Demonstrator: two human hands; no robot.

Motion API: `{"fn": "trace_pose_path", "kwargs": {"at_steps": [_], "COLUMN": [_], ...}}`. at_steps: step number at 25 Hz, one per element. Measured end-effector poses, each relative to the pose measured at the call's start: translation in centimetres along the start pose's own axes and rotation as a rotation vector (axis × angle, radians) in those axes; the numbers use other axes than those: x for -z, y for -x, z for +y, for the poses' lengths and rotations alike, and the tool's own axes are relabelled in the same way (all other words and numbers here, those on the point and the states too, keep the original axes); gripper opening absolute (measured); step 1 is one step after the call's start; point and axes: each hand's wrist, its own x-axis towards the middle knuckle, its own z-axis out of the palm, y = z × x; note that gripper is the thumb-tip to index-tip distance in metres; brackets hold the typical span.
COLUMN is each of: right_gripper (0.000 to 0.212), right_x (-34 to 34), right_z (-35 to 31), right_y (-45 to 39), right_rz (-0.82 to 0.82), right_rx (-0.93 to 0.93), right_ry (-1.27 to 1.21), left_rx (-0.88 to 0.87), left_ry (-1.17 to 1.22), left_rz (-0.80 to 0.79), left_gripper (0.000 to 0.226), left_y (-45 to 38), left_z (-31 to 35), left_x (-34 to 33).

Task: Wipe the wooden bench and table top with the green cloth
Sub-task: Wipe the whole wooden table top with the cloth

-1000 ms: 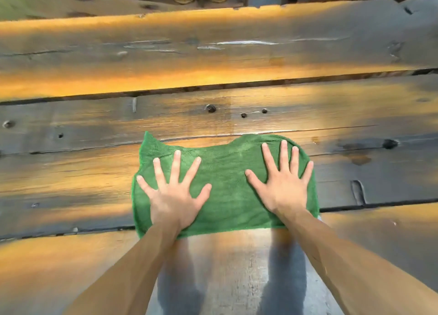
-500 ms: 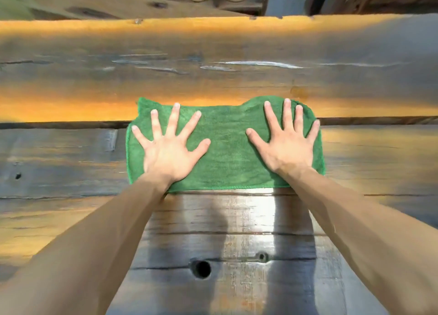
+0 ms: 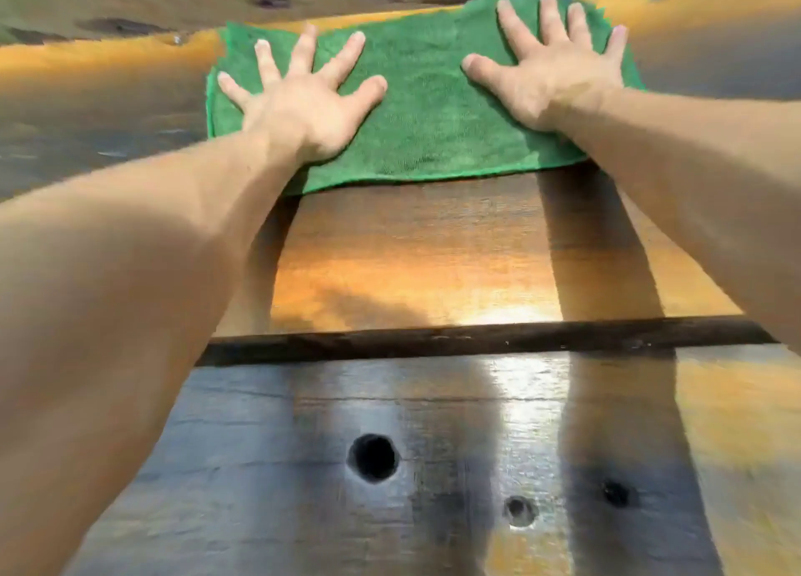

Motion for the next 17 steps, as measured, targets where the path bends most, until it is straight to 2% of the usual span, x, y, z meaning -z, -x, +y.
{"fn": "trace_pose_path", "kwargs": {"at_steps": [2, 5, 6, 7, 10, 13, 17], "right_gripper": [0.083, 0.047, 0.041, 0.043, 0.075, 0.076, 0.075], "right_x": [0.2, -0.8, -0.9, -0.8, -0.3, -0.5, -1.5], "right_z": [-0.3, 0.2, 0.0, -0.1, -0.1, -0.3, -0.4], "right_y": [-2.7, -3.6, -3.5, -3.2, -2.4, 3.4, 12.8], "right_rz": [0.02, -0.104, -0.122, -0.105, 0.002, -0.023, -0.035], "right_rx": [-0.024, 0.018, 0.03, 0.029, -0.009, 0.069, 0.065], "right_ry": [-0.016, -0.294, -0.342, -0.293, -0.018, -0.013, 0.001], "left_rx": [0.01, -0.001, 0.002, -0.003, -0.028, -0.038, -0.004], "left_ry": [-0.003, 0.006, 0.019, 0.027, 0.014, 0.009, -0.01], "left_rz": [0.008, 0.053, 0.053, 0.043, -0.004, -0.041, -0.046], "left_gripper": [0.068, 0.075, 0.078, 0.077, 0.069, 0.067, 0.066], "left_y": [-3.6, -5.9, -5.9, -5.5, -3.7, 1.0, 10.9], "left_z": [0.3, 0.8, 0.8, 0.8, 0.6, 0.4, 0.1], "left_x": [0.2, 0.0, 0.1, 0.2, 0.0, -0.5, -1.4]}}
